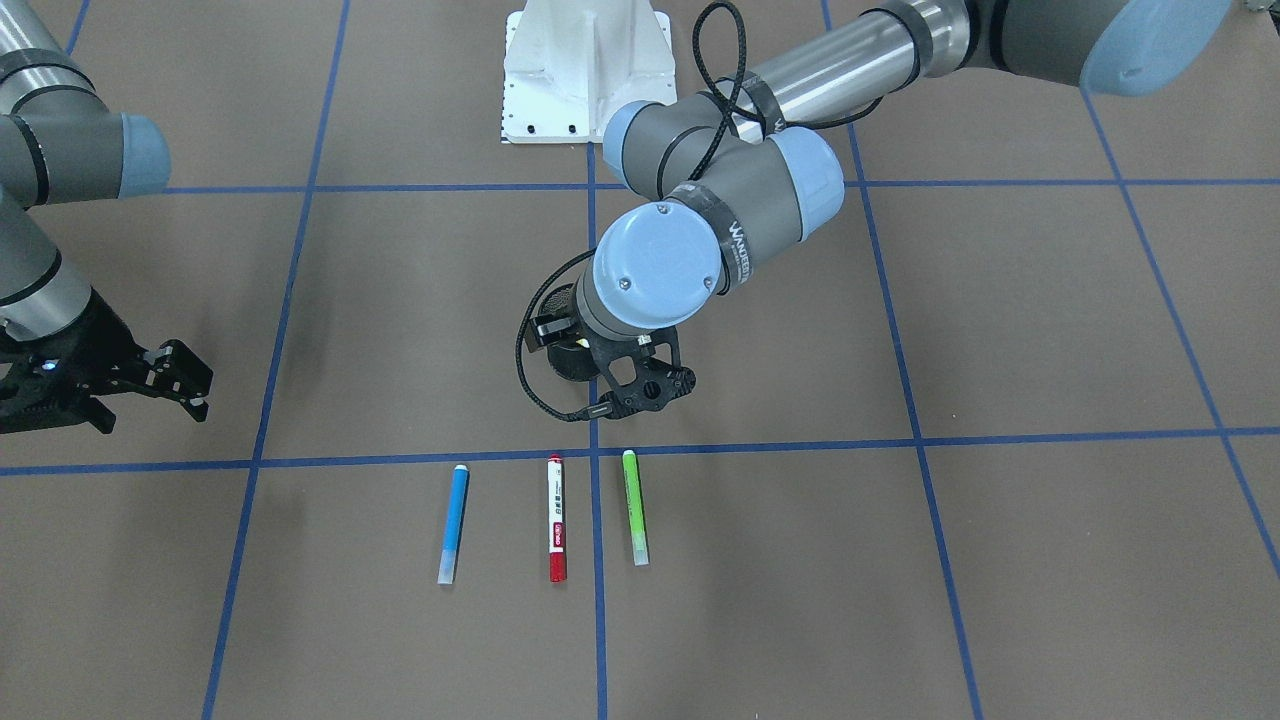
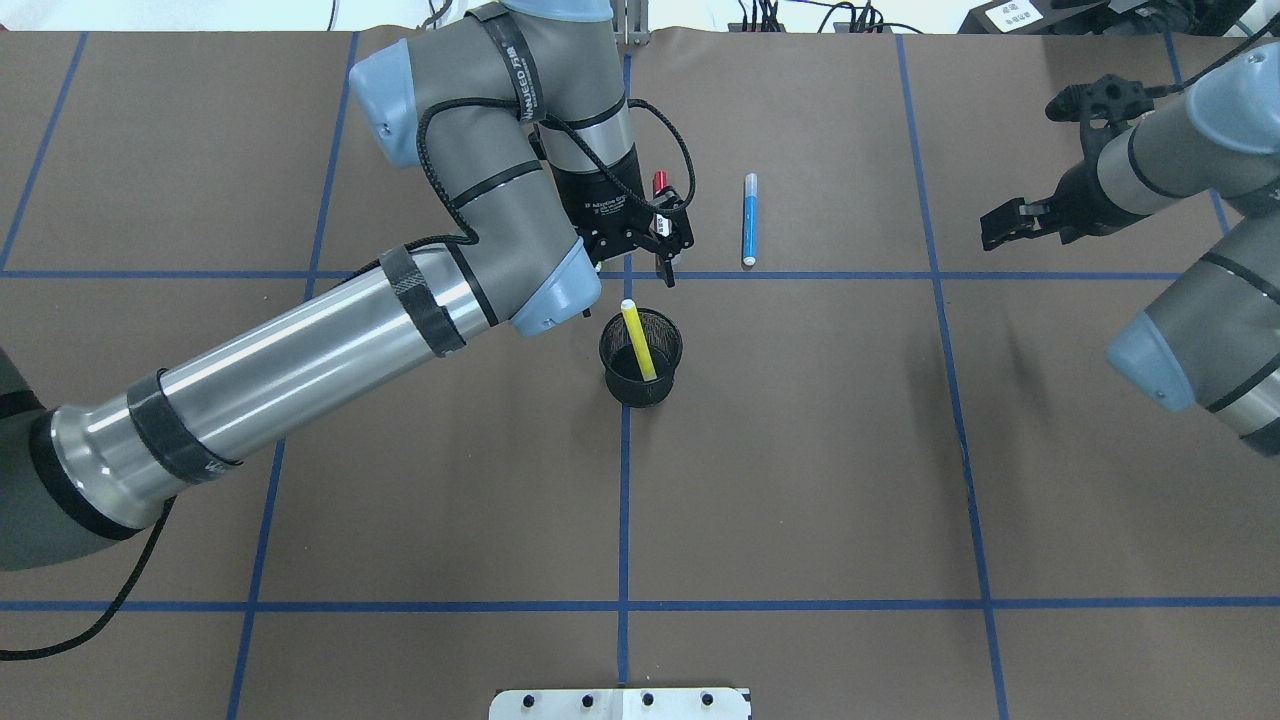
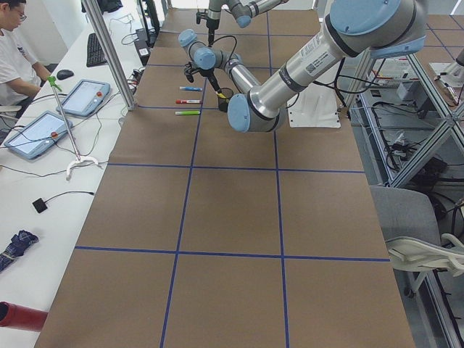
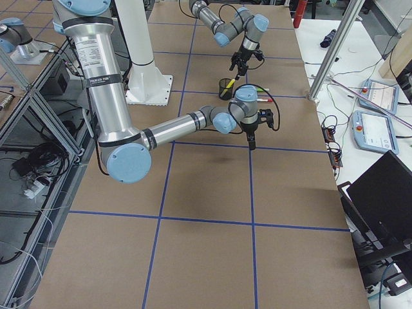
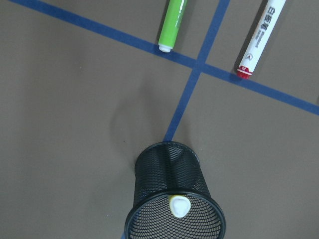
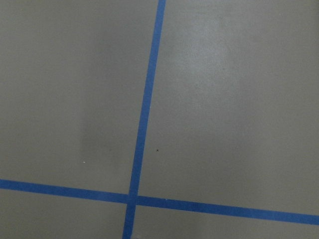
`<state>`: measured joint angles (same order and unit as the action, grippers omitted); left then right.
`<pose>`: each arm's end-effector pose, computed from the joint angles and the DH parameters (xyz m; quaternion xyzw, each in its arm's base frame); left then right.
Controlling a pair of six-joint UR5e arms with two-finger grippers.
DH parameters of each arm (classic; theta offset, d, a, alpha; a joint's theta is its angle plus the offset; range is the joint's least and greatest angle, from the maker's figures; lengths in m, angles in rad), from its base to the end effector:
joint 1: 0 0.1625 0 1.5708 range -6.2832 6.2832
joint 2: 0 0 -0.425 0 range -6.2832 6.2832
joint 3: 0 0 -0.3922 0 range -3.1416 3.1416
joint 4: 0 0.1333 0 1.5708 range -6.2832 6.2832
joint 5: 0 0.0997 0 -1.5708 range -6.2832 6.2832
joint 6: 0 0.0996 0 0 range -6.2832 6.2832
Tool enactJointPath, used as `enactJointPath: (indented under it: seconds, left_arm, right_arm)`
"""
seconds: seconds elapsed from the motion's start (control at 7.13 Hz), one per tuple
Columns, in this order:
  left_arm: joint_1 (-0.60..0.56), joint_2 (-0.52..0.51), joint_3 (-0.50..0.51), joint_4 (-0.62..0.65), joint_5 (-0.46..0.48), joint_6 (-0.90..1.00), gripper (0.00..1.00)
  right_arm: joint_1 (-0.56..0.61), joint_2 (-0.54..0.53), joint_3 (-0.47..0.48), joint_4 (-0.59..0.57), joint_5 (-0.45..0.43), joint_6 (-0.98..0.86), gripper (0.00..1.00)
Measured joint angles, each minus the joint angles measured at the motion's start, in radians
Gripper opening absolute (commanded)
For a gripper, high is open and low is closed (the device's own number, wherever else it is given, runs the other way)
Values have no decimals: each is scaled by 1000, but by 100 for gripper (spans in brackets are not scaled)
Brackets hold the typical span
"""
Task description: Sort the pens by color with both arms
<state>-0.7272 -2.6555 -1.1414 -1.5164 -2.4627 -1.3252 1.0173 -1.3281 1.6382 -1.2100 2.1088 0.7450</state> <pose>0.5638 -0.5764 0.1173 -0.2394 0.4286 -0.0815 0.8674 -0.2490 -0.5595 0.4604 0.1011 -0.3918 -0.0001 0.9145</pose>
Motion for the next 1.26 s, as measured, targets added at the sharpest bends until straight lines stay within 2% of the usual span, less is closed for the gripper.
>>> enactJointPath:
  seconds: [0.28, 0.42, 0.7, 1.12, 1.26]
  left_arm:
    - [3, -29, 57, -25, -8, -1, 88]
    - [4, -33, 68, -34, -8, -1, 83]
    - [12, -30, 76, -39, -7, -1, 76]
    - [24, -15, 76, -51, -5, -2, 71]
    - [24, -13, 74, -53, -4, -1, 59]
  right_arm:
    - [69, 21, -61, -5, 156, -16, 100]
    - [79, 26, -76, -5, 181, -18, 100]
    - [83, 30, -86, -6, 191, -19, 100]
    - [83, 32, -98, -1, 191, -18, 100]
    - [83, 33, -99, 0, 191, -18, 100]
